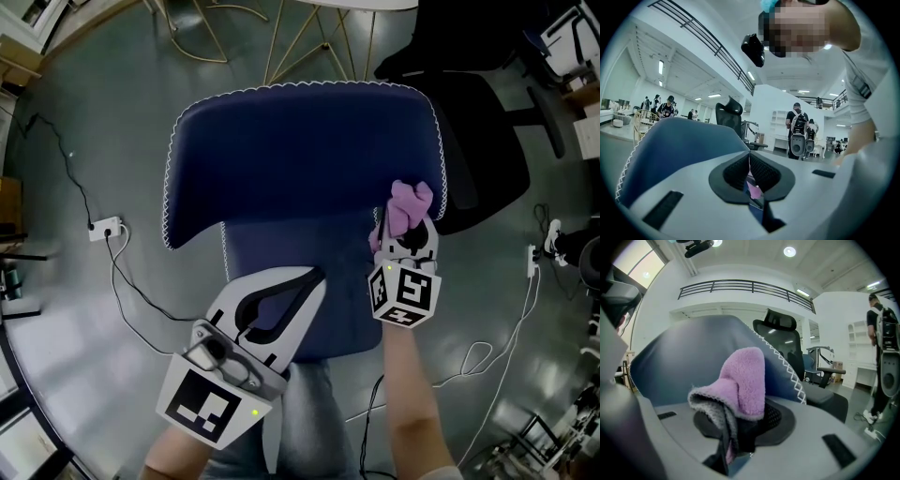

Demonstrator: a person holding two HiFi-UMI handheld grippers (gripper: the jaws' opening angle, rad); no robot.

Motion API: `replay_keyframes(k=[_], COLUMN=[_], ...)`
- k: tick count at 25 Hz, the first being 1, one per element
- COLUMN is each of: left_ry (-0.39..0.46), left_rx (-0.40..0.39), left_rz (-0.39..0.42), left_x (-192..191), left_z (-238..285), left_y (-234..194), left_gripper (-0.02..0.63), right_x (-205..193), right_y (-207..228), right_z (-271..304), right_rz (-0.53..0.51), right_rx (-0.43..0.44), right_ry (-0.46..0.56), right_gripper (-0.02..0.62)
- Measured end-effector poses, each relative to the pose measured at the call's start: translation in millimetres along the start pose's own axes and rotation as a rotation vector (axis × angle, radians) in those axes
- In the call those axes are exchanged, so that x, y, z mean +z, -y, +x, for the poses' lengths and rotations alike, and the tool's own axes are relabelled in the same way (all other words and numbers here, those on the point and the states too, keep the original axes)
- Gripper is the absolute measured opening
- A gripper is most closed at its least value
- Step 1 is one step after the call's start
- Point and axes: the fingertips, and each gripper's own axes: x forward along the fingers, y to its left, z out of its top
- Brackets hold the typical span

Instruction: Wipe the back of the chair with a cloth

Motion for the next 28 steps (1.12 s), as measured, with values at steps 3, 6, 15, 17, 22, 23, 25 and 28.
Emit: replay_keyframes(k=[3,6,15,17,22,23,25,28], left_ry=[-0.004,-0.006,-0.007,-0.009,-0.012,-0.013,-0.016,-0.021], left_rx=[-0.010,-0.016,-0.019,-0.016,-0.013,-0.013,-0.010,0.000], left_rz=[-0.001,-0.002,-0.013,-0.014,-0.020,-0.018,-0.017,-0.020], left_x=[-1.7,-3.5,-6.9,-8.7,-11.2,-11.8,-13.3,-16.0], left_z=[4.4,7.1,12.1,11.4,10.7,10.5,9.5,7.5], left_y=[2.1,0.8,-5.1,-6.9,-9.3,-9.9,-11.7,-14.7], left_gripper=[0.015,0.015,0.015,0.015,0.015,0.015,0.015,0.015], right_x=[-4.2,-6.9,-26.6,-29.3,-57.0,-62.8,-73.8,-90.1], right_y=[-0.6,-1.7,-5.0,-6.8,-15.1,-16.3,-18.3,-21.3], right_z=[0.3,0.9,6.5,7.4,13.6,15.2,18.0,21.6], right_rz=[0.004,0.007,0.024,0.035,0.024,0.021,0.018,0.000], right_rx=[0.003,0.007,0.028,0.029,0.055,0.061,0.075,0.095], right_ry=[0.004,0.007,-0.022,-0.023,-0.104,-0.119,-0.147,-0.196], right_gripper=[0.120,0.120,0.121,0.121,0.121,0.121,0.121,0.121])
